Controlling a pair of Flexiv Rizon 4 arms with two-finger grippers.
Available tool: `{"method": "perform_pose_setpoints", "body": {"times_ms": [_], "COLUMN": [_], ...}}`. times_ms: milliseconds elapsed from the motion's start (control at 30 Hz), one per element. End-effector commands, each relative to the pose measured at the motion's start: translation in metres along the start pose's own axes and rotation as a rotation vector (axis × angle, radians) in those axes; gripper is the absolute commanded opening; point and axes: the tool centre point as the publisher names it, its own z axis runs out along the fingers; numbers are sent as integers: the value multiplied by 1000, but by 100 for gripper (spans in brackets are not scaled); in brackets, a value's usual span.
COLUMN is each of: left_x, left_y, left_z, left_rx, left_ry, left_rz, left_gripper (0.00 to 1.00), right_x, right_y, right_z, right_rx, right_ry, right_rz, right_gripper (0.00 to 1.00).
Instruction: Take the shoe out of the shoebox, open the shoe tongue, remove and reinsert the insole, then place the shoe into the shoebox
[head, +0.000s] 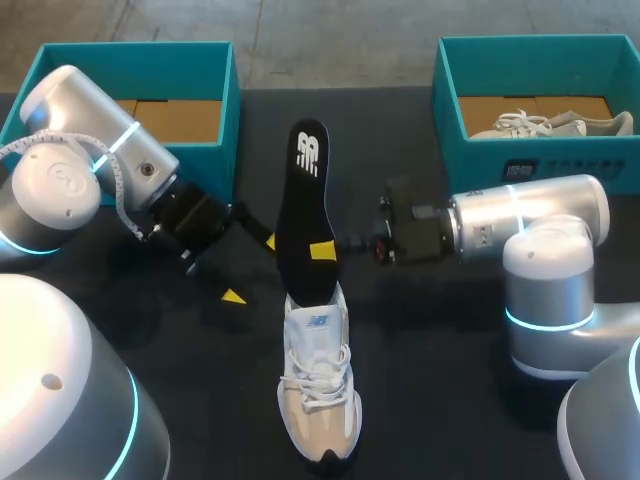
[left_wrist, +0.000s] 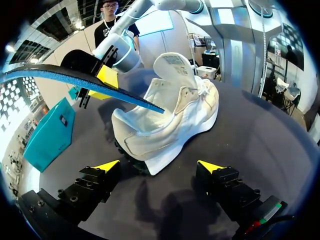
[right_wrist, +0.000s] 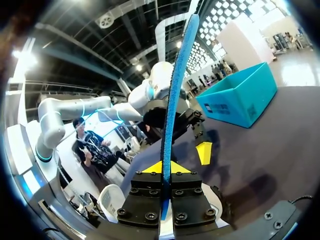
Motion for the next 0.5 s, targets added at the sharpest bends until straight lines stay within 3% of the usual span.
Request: {"method": "perform_pose_setpoints", "body": {"times_ms": [33, 500], "left_x": [-1, -1], "left_y": [0, 0], "left_z": [1, 1], "left_rx": [-4, -4], "left_ry": [3, 3], "left_rz": [0, 0], "left_gripper": [100, 100], "right_x": [2, 1], "right_y": [-3, -7], "right_z": [0, -2], "right_rx": [-7, -21], "right_ry": [-5, -8], "right_rz": [0, -19], "right_gripper": [0, 0]}}
